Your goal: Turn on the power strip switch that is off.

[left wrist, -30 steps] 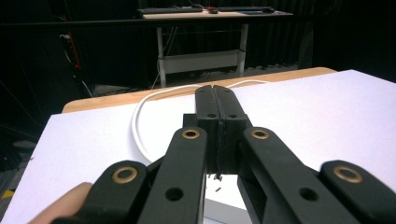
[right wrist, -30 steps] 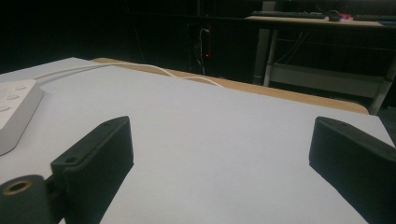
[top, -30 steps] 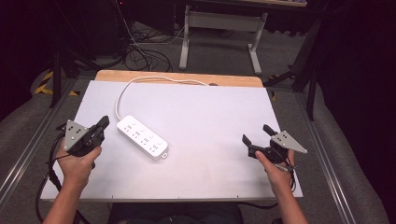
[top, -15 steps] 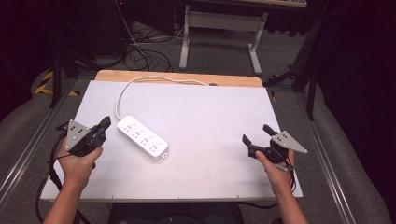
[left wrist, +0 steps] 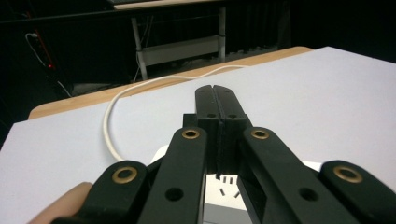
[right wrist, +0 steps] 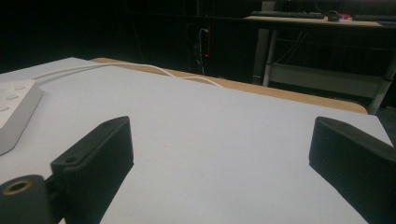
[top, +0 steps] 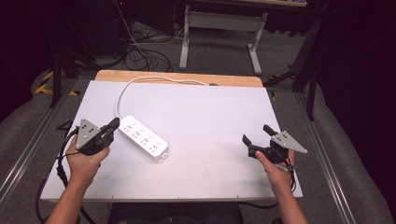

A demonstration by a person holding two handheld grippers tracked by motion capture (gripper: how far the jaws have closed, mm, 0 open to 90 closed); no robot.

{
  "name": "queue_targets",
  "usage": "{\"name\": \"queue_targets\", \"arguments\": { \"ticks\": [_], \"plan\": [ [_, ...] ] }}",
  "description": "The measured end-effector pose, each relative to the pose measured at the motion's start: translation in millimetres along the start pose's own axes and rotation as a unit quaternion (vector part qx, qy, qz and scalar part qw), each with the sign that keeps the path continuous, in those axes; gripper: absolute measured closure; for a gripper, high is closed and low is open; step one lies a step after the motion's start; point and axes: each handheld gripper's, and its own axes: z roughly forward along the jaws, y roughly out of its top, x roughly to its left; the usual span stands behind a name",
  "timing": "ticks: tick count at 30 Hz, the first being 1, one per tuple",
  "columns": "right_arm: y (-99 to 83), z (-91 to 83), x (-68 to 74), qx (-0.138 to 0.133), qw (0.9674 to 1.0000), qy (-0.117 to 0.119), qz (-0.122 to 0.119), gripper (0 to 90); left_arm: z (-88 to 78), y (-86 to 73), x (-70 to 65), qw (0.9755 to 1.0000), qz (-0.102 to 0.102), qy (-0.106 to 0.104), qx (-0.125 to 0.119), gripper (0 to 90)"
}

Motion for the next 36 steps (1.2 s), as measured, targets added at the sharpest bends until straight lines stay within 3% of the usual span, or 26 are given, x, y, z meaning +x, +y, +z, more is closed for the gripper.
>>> {"name": "queue_targets", "arguments": {
  "ticks": [10,15,20,24,25,26,36],
  "plan": [
    [0.3,0.0,0.2,-0.001,1.0000,0.000,0.000,6.9,11.6,1.2,-4.5,0.9992,0.011,-0.020,0.031,90.0],
    [0.0,0.7,0.1,0.000,1.0000,0.001,-0.002,6.9,18.1,0.4,-11.1,0.9971,0.031,-0.042,0.055,90.0],
    [-0.3,-0.1,-0.5,0.000,1.0000,0.000,0.001,6.9,27.1,1.1,-14.1,0.9950,0.029,-0.057,0.077,90.0],
    [-0.2,0.0,-0.2,0.000,1.0000,-0.001,0.002,6.9,37.4,0.4,-18.7,0.9914,0.023,-0.075,0.104,90.0],
    [-0.2,0.5,-0.2,0.000,1.0000,-0.001,0.000,6.9,41.8,0.0,-21.0,0.9895,0.027,-0.082,0.116,90.0],
    [-0.2,0.6,-0.1,0.000,1.0000,-0.001,0.000,6.9,41.8,0.0,-21.0,0.9895,0.027,-0.082,0.116,90.0],
    [-0.5,0.6,-0.3,0.001,1.0000,0.000,0.000,6.9,68.1,-5.2,-28.5,0.9799,0.050,-0.103,0.164,90.0]
  ]
}}
